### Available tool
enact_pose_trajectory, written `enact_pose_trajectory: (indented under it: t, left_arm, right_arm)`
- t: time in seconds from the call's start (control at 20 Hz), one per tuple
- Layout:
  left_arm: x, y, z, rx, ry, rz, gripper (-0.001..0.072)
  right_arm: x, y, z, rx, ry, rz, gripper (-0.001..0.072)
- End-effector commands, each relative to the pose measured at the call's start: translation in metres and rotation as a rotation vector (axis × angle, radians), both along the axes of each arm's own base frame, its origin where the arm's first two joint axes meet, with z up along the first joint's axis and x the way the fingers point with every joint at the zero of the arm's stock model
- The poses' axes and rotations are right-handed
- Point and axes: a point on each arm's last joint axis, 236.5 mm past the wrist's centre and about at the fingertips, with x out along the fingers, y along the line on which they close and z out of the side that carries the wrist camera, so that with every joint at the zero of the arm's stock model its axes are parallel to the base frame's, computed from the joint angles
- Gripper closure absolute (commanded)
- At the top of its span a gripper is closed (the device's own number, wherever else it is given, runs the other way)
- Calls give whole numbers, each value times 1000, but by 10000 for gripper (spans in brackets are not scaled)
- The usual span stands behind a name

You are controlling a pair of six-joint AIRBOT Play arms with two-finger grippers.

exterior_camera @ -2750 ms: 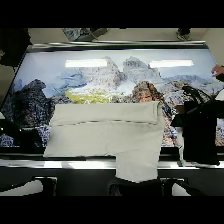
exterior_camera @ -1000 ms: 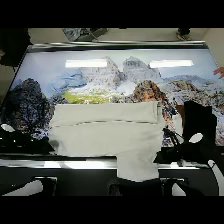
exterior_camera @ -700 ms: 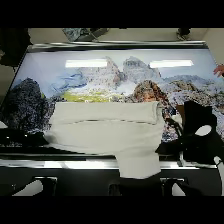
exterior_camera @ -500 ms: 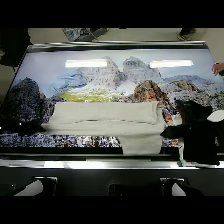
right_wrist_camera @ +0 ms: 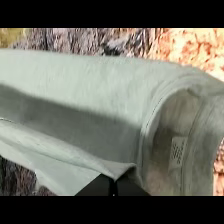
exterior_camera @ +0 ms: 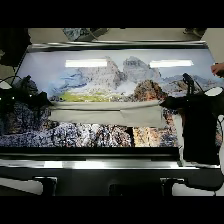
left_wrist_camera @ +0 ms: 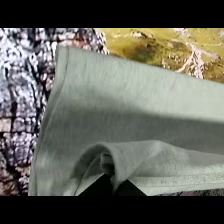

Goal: Fold the shirts.

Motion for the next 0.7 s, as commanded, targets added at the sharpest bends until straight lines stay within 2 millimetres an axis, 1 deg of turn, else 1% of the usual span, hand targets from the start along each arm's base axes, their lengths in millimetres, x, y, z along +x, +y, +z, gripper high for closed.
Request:
enact_pose_trajectory:
  t: [0.0, 0.1, 0.15, 0.25, 0.3, 0.35, 0.4, 0.45, 0.5, 0.55, 0.6, 0.65]
  left_arm:
    - [25, -10, -34, -29, 58, -8, 683]
    - [22, -13, -53, -41, 101, -12, 682]
    - [21, -13, -60, -45, 117, -12, 683]
    - [20, -12, -66, -49, 129, -8, 676]
    - [20, -12, -66, -53, 130, -7, 540]
    - [20, -13, -63, -58, 130, -11, 248]
    - [18, -13, -56, -64, 136, -26, 39]
    - [17, -11, -46, -67, 134, -38, 36]
    - [19, -8, -34, -63, 115, -40, 36]
    - [23, -4, -20, -52, 82, -36, 36]
    - [26, -2, -8, -41, 47, -30, 36]
    - [27, -2, 4, -32, 20, -30, 36]
  right_arm:
    - [39, 4, -30, 56, -9, -82, 668]
    - [40, 17, -46, 34, -4, -37, 666]
    - [39, 19, -49, 23, -1, -25, 666]
    - [32, 13, -55, -22, 15, 3, 665]
    - [26, 11, -56, -30, 31, 21, 661]
    - [22, 10, -53, -29, 40, 36, 536]
    - [17, 8, -44, -30, 37, 75, 236]
    - [10, 3, -33, -56, 20, 135, 101]
    - [1, -12, -26, -123, 30, 170, 55]
    - [-7, -31, -23, -206, 52, 180, 12]
    - [-15, -44, -25, -259, 91, 180, 6]
    - [-26, -45, -30, -262, 135, 208, 6]
